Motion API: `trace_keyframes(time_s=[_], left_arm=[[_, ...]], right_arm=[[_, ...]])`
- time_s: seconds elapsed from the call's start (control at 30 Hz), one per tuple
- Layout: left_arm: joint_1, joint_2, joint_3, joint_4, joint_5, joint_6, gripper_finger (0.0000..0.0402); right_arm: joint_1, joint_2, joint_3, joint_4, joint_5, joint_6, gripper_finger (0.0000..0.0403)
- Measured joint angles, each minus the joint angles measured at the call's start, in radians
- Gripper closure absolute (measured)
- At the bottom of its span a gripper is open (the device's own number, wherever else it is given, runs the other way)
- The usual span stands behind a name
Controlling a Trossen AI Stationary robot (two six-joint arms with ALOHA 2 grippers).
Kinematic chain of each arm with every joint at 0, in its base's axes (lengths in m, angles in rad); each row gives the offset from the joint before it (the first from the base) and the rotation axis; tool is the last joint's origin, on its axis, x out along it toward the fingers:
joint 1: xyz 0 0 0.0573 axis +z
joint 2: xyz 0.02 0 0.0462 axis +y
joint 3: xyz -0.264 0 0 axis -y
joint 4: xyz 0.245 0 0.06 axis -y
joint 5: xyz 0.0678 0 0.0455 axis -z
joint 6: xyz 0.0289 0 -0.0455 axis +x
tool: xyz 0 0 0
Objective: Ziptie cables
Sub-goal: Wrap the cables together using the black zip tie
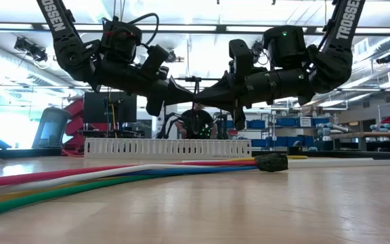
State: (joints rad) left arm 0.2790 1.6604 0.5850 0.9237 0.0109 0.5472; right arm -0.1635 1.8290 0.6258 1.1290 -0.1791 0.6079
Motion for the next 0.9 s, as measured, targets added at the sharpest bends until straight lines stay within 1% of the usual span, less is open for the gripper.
trace_keyframes(time_s=[0.33, 0.57, 0.77, 0.9], left_arm=[[0.0, 0.0, 0.0, -0.002, -0.014, -0.001, 0.0401], [-0.01, 0.0, 0.0, -0.002, -0.011, -0.002, 0.0401], [-0.021, 0.0, 0.0, -0.002, -0.009, -0.002, 0.0401], [-0.021, 0.0, 0.001, -0.002, -0.015, -0.002, 0.0401]], right_arm=[[0.0, 0.0, 0.0, 0.015, -0.023, -0.009, 0.0403], [-0.012, 0.0, 0.0, 0.015, 0.0, -0.009, 0.0403], [-0.029, 0.0, 0.001, 0.021, 0.001, 0.018, 0.0403], [-0.029, 0.0, 0.001, 0.023, -0.025, 0.023, 0.0403]])
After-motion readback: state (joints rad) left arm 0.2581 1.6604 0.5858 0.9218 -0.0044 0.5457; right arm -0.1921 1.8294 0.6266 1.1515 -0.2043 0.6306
